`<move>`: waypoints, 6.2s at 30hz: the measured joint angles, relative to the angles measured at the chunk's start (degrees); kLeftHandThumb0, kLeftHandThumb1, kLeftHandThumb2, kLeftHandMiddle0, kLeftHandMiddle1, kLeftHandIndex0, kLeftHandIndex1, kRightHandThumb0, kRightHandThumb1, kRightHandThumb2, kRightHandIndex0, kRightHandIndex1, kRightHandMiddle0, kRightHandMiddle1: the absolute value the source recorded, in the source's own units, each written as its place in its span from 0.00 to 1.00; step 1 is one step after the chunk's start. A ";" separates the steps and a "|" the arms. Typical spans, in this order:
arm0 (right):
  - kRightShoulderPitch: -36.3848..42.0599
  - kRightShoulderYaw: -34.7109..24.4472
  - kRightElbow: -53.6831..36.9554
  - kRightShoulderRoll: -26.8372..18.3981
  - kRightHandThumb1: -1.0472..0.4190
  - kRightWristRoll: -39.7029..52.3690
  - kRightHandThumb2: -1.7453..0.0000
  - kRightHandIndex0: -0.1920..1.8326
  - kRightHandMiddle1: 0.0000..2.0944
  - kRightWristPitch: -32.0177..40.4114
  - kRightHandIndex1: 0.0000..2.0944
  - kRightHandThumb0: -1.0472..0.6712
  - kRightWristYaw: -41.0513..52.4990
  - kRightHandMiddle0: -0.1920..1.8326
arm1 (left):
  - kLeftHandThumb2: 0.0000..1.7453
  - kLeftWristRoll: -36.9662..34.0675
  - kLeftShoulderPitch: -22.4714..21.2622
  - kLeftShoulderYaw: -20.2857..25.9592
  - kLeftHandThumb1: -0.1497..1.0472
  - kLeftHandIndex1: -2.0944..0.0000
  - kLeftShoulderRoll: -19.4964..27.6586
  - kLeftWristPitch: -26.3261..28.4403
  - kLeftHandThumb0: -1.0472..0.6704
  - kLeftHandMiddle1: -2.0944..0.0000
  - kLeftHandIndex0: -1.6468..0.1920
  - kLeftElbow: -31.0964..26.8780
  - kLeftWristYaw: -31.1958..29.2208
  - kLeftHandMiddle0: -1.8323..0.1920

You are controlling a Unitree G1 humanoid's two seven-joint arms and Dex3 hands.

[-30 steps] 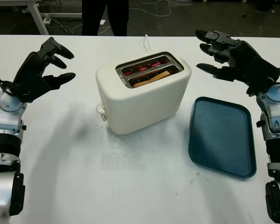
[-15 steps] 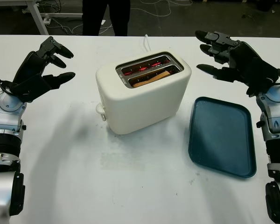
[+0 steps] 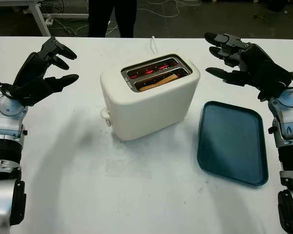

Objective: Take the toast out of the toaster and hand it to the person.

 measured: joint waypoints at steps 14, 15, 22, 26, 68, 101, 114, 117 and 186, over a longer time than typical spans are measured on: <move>0.00 0.00 0.00 0.00 0.09 0.03 0.88 0.21 0.00 0.00 0.00 0.21 0.00 0.22 | 0.19 -0.04 0.00 0.00 0.89 0.29 0.00 -0.04 0.00 0.23 0.90 0.19 -0.18 0.91; 0.00 0.00 0.00 0.00 0.09 0.03 0.88 0.21 0.00 0.00 0.00 0.21 0.00 0.22 | 0.19 -0.04 0.00 0.00 0.89 0.29 0.00 -0.06 0.00 0.23 0.90 0.27 -0.18 0.91; 0.00 0.00 -0.01 0.00 0.09 0.17 0.88 0.21 0.00 0.00 0.00 0.21 0.00 0.22 | 0.20 -0.02 0.00 0.00 0.89 0.30 0.00 -0.06 0.00 0.24 0.90 0.42 -0.14 0.91; 0.00 0.00 0.00 0.00 0.09 0.13 0.88 0.21 0.00 0.01 0.00 0.21 -0.01 0.22 | 0.20 0.03 0.00 0.00 0.89 0.29 0.00 -0.06 0.00 0.23 0.90 0.37 0.02 0.91; 0.04 -0.13 -0.41 0.00 0.09 0.31 0.88 0.21 0.00 0.12 0.00 0.21 -0.09 0.22 | 0.19 0.15 0.01 0.02 0.89 0.30 0.01 0.22 0.00 0.24 0.90 -0.20 1.48 0.91; 0.04 -0.41 0.28 0.00 0.09 1.40 0.89 0.20 0.00 -0.13 0.00 0.22 -0.04 0.21 | 0.22 1.26 0.01 -0.09 0.89 0.32 0.04 -0.08 0.00 0.24 0.90 -0.35 2.28 0.91; 0.07 -0.41 -0.11 0.00 0.09 1.39 0.88 0.21 0.00 0.10 0.00 0.21 -0.11 0.22 | 0.22 1.27 0.01 -0.10 0.89 0.36 0.04 -0.89 0.00 0.28 0.90 0.07 2.59 0.91; 0.07 -0.40 -0.07 0.00 0.09 1.38 0.88 0.21 0.00 0.06 0.00 0.22 -0.11 0.22 | 0.23 1.42 0.01 -0.15 0.89 0.37 0.04 -1.73 0.00 0.28 0.90 0.26 2.84 0.91; 0.17 -0.31 -0.16 0.05 0.09 0.80 0.88 0.21 0.00 0.20 0.00 0.21 -0.65 0.22 | 0.20 0.47 0.75 0.06 0.89 0.34 0.07 -1.42 0.00 0.26 0.90 -0.44 1.49 0.91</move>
